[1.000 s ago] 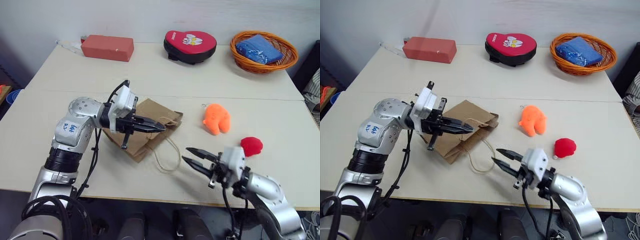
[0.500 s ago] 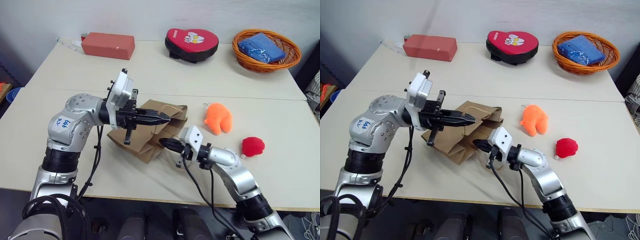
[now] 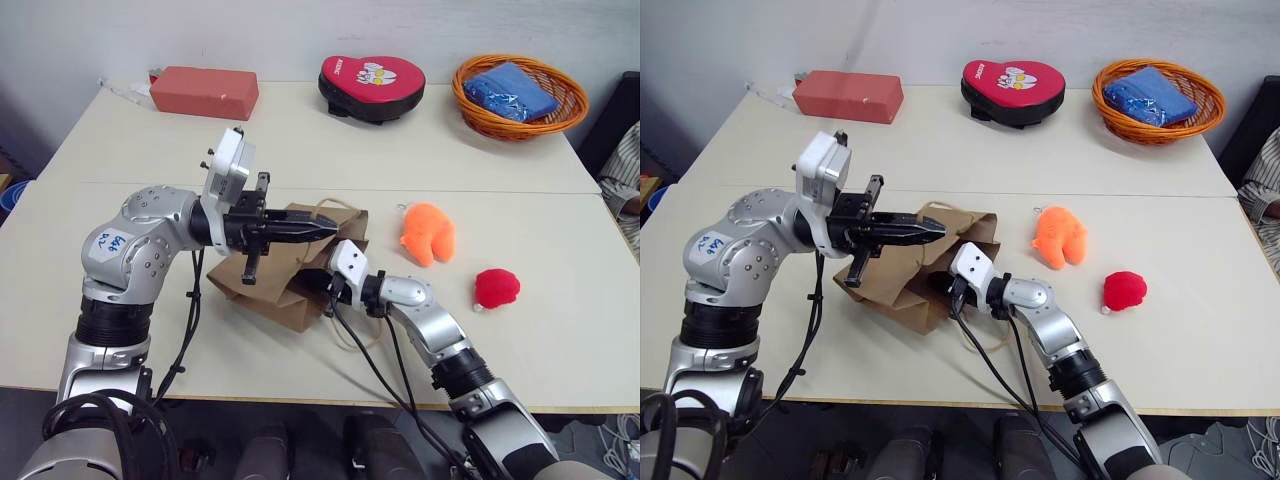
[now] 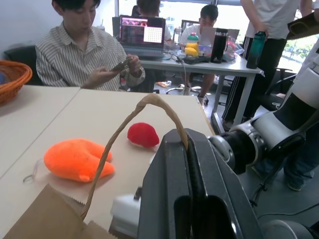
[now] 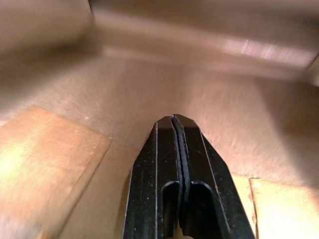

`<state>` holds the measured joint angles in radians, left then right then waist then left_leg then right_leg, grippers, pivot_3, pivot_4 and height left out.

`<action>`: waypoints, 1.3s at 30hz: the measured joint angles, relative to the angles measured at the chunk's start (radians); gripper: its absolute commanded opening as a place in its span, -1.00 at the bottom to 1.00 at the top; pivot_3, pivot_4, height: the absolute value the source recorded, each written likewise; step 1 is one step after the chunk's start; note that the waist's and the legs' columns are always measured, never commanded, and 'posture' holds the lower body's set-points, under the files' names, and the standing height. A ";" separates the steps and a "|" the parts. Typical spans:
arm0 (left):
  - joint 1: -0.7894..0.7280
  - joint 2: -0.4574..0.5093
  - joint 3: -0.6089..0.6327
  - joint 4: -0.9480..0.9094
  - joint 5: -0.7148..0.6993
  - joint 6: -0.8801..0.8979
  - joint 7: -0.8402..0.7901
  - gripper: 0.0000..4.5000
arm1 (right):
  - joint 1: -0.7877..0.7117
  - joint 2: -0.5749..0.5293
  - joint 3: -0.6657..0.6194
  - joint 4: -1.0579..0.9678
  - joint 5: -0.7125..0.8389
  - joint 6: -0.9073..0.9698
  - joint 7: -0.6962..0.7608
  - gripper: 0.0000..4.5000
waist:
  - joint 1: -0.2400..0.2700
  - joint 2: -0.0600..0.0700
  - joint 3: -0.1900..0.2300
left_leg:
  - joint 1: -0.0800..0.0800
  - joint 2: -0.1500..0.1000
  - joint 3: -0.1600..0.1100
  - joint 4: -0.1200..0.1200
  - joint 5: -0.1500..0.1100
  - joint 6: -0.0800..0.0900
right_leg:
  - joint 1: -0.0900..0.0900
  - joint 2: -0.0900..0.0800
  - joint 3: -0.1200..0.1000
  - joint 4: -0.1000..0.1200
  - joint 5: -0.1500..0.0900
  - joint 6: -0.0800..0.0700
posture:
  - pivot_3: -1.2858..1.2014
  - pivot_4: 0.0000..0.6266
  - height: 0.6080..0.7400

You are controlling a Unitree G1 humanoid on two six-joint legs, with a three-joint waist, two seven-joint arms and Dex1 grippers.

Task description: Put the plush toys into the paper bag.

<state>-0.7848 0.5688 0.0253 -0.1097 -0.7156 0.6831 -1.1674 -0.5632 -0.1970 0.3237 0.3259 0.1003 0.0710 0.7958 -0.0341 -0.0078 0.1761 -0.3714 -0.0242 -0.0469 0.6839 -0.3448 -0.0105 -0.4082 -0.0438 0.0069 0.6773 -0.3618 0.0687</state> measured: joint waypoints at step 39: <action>0.050 0.035 0.038 -0.002 -0.008 -0.033 0.025 -1.00 | 0.110 -0.429 -0.376 -0.291 0.434 0.341 0.295 0.99 | 0.000 0.000 0.000 | 0.000 0.000 0.001 -0.001 0.000 0.000 | 0.000 0.001 0.002 -0.003 0.000 0.000 | 0.03 -0.52 1.00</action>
<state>-0.7351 0.6038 0.0636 -0.1112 -0.7235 0.6503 -1.1420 -0.4533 -0.6255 -0.0523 0.0346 0.5340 0.4118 1.0908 -0.0344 -0.0080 0.1764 -0.3714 -0.0243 -0.0461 0.6830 -0.3448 -0.0104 -0.4080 -0.0433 0.0086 0.6747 -0.3618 0.0687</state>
